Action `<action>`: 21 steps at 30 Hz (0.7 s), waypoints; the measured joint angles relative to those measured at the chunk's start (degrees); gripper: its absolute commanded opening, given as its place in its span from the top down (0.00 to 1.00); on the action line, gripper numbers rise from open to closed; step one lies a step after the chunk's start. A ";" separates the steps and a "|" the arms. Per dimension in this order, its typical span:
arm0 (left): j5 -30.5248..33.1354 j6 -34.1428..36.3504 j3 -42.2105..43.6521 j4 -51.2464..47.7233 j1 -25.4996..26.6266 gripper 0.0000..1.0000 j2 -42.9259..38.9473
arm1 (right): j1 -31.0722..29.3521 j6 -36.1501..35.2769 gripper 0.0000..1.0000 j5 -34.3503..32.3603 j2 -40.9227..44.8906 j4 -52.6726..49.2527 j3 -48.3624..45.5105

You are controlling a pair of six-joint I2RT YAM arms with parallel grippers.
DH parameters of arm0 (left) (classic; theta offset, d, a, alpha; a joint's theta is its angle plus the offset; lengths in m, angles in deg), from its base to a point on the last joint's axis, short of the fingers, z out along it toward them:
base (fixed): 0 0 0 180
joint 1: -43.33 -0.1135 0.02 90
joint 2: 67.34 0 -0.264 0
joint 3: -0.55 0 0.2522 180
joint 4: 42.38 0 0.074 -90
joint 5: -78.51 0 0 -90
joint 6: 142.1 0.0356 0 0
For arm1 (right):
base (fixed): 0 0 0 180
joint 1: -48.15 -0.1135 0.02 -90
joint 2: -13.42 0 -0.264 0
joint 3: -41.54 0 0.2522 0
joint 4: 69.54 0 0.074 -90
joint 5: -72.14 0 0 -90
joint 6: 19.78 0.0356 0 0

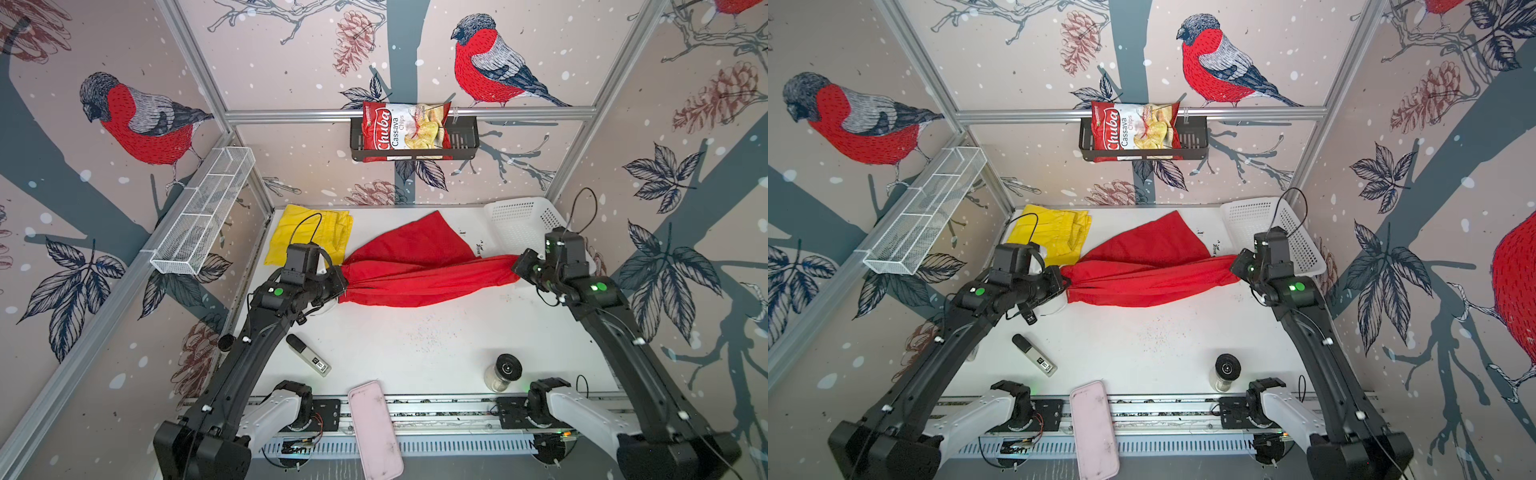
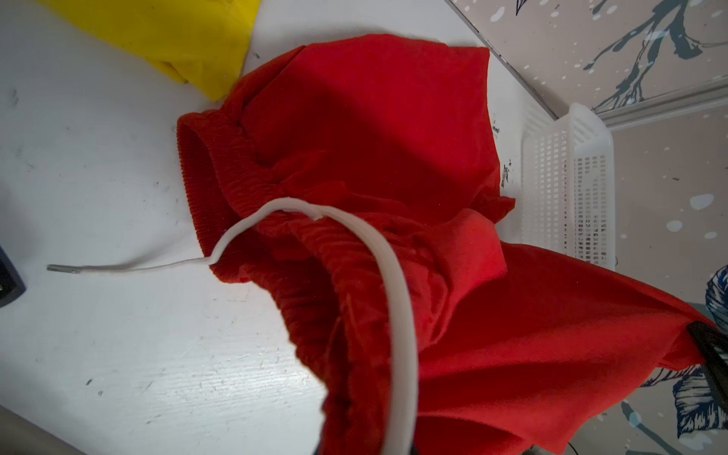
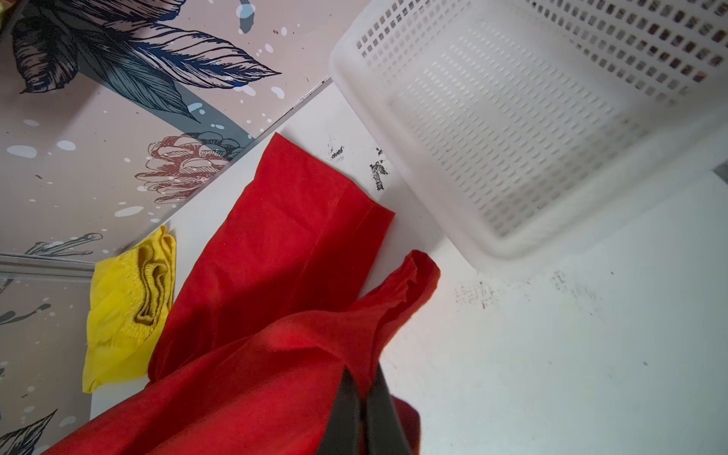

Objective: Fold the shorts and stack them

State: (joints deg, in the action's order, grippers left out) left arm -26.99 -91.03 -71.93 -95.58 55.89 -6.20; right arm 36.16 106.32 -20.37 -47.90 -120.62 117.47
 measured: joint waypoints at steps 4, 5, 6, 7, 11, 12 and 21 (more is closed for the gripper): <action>-2.01 0.17 -2.12 3.45 -3.69 1.00 5.05 | 0.11 -0.74 1.00 1.03 -8.28 4.63 1.84; -2.69 0.17 -2.40 4.13 -4.50 1.00 6.38 | 0.22 -1.42 1.00 1.31 -10.23 5.60 2.58; -3.50 0.20 -2.71 4.70 -5.33 1.00 7.82 | 0.44 -1.64 1.00 1.70 -12.57 6.93 3.52; -4.35 0.17 -3.08 5.14 -6.10 1.00 9.25 | 0.68 -1.88 1.00 2.21 -15.06 8.09 4.57; -6.56 -0.02 -4.61 7.10 -7.87 1.00 13.62 | 1.20 -2.95 1.00 3.43 -22.34 10.25 8.83; -6.80 -0.02 -5.07 7.54 -8.02 1.00 14.56 | 1.27 -3.15 1.00 3.67 -24.35 11.13 10.14; -5.55 -0.07 -8.76 9.81 -8.66 1.00 21.86 | 1.36 -4.42 1.00 5.55 -39.65 14.32 19.15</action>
State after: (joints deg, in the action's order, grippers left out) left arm -32.55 -91.10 -80.69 -85.77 47.23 15.66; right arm 37.51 101.90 -14.81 -87.55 -106.30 136.62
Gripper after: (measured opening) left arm 0.075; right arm 0.057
